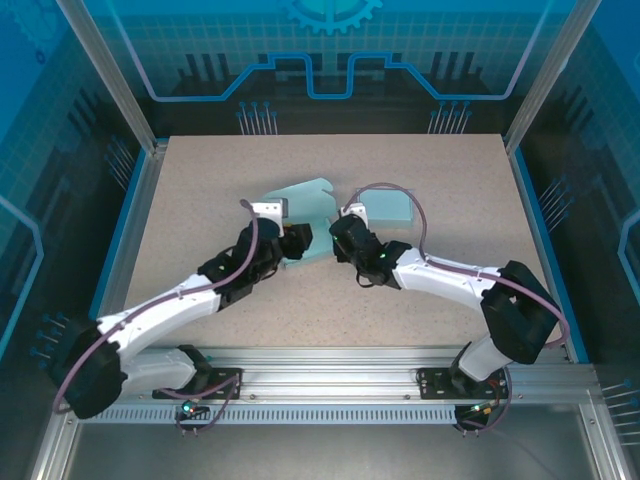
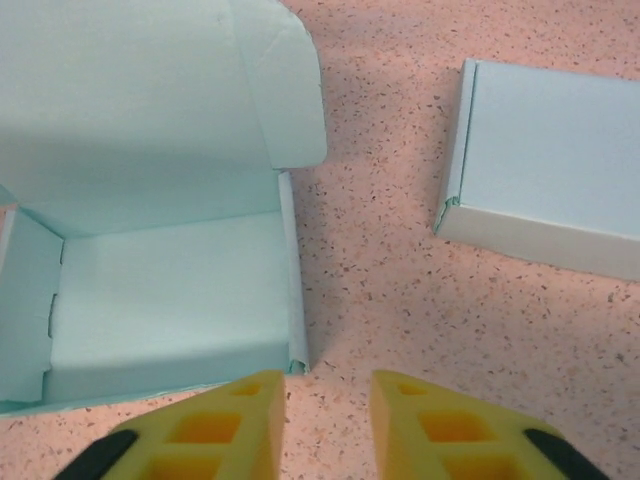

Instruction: Fold the paper box

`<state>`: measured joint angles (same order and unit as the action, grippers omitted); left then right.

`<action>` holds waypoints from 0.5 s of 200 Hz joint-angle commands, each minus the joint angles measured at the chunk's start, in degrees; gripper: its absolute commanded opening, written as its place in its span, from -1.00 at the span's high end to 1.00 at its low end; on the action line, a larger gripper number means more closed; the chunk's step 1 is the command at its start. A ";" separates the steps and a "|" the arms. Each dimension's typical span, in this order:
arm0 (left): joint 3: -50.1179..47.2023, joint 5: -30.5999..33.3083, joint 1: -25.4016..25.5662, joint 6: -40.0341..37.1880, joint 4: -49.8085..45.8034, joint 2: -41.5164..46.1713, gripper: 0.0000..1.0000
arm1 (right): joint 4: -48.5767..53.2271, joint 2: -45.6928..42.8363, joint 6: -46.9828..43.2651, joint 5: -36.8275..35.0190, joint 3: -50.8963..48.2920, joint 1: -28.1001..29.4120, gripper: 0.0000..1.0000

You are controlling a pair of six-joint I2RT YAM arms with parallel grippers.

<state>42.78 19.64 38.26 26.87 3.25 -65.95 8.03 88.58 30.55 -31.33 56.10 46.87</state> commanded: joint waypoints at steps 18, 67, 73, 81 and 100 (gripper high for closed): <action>2.83 6.32 -7.38 -7.47 -17.66 5.76 -0.19 | 4.74 -0.36 -9.57 6.89 5.78 -3.20 0.00; 4.50 -3.85 -17.58 -18.00 -18.28 1.03 -0.22 | 9.19 4.32 -15.96 19.90 14.67 -9.91 -0.25; 4.81 -4.38 -17.85 -19.06 -17.74 -0.08 -0.21 | 9.94 5.25 -16.55 21.67 16.02 -10.81 -0.24; 5.40 -5.62 -18.23 -20.54 -17.50 -1.49 -0.19 | 10.99 6.61 -17.34 23.67 17.77 -11.80 -0.24; 6.67 -8.00 -19.17 -21.70 -16.79 -4.34 -0.17 | 13.33 10.46 -19.38 27.27 22.15 -13.65 -0.21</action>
<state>46.28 17.08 20.25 10.87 -13.39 -67.61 16.14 94.72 15.49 -12.32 73.58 35.29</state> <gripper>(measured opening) 0.594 0.611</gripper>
